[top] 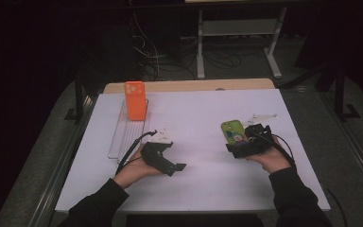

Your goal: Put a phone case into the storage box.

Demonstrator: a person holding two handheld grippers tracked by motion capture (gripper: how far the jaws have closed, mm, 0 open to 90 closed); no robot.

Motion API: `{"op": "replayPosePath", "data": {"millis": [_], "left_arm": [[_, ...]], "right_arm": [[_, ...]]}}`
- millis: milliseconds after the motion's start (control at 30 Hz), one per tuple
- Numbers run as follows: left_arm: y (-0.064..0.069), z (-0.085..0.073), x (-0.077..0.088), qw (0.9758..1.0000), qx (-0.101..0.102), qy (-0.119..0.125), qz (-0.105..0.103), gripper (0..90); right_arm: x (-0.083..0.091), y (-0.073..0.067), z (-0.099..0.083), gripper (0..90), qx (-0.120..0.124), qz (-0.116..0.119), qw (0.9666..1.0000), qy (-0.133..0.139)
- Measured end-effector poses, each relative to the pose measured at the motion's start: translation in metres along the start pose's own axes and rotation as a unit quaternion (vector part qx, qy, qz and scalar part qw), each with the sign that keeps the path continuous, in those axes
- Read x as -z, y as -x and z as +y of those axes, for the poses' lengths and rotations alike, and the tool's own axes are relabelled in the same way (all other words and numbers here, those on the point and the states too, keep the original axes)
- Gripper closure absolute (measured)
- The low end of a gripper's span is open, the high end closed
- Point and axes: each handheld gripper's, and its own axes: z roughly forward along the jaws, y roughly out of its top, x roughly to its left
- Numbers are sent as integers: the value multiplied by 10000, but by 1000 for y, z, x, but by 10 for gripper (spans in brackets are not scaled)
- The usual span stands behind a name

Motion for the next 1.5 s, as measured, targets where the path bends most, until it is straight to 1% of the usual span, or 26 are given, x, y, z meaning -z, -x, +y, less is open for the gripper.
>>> {"op": "replayPosePath", "data": {"millis": [133, 200, 233, 300, 400, 467, 500, 567, 633, 667, 700, 733, 800, 867, 933, 967, 1000, 1133, 1167, 1200, 1267, 1300, 1333, 1500], "left_arm": [[0, 0, 0, 10000, 67, 41, -14, 0], [0, 0, 1, 10000, 57, 35, -9, 0], [-1, 0, 1, 10000, -11, 37, 15, 0], [-1, 0, 1, 10000, -22, 7, 6, 0], [-2, 0, 1, 10000, -47, -18, 12, 0], [-1, 0, 1, 10000, 13, -9, -5, 0], [-1, 0, 1, 10000, 10, -14, -1, 0], [-1, 0, 1, 10000, -5, -18, 6, 0], [-1, 0, 1, 10000, 40, -18, 0, 0], [-1, 0, 1, 10000, 55, -17, -4, 0], [-1, 0, 1, 10000, 65, -13, -11, 0], [-1, 0, 1, 10000, 68, -11, -10, 0], [-1, 0, 1, 10000, 65, -13, -11, 0], [-1, 0, 1, 10000, 78, -9, -9, 0], [0, 0, 0, 10000, 74, -9, -11, 0], [0, 0, 0, 10000, 58, -34, -5, 0], [0, 0, 0, 10000, 55, -32, -4, 0], [0, 0, 0, 10000, 60, -33, -1, 0], [-1, 0, 0, 10000, 59, -26, -4, 0], [-1, 0, 0, 10000, 58, -24, -2, 0], [-1, 0, 0, 10000, 55, -48, 4, 0], [-1, 0, 0, 10000, 48, -60, 10, 0], [0, 0, -1, 10000, 46, -59, 18, 0], [0, 0, 0, 10000, 54, -54, 13, 0]], "right_arm": [[-6, 6, 7, 0, -65, -94, 9999, -29], [-10, 9, 11, 0, -93, -149, 9998, -30], [-12, 11, 12, 0, -137, -176, 9997, -44], [-15, 13, 14, 0, -177, -225, 9995, -93], [-21, 19, 16, 0, -314, -349, 9988, -150], [-25, 22, 16, 0, -346, -426, 9982, -232], [-28, 23, 15, 0, -402, -455, 9978, -265], [-33, 24, 15, 0, -439, -536, 9969, -378], [-38, 26, 14, 0, -443, -585, 9964, -425], [-40, 26, 13, 0, -431, -610, 9960, -493], [-42, 26, 13, 0, -502, -604, 9955, -527], [-45, 26, 12, 0, -447, -614, 9956, -547], [-49, 26, 10, 0, -483, -640, 9948, -634], [-52, 26, 7, 0, -442, -658, 9943, -717], [-55, 27, 5, 0, -514, -677, 9933, -787], [-56, 28, 4, 0, -498, -688, 9934, -774], [-57, 28, 4, 0, -546, -668, 9930, -812], [-63, 29, 0, 0, -569, -687, 9919, -903], [-64, 29, -1, 0, -590, -721, 9910, -962], [-66, 29, -2, 0, -558, -763, 9908, -970], [-67, 30, -3, 17, -617, -718, 9905, -1000], [-67, 30, -4, 21, -613, -761, 9901, -1005], [-68, 30, -5, 22, -620, -756, 9904, -981], [-70, 30, -6, 55, -613, -764, 9895, -1062]]}}
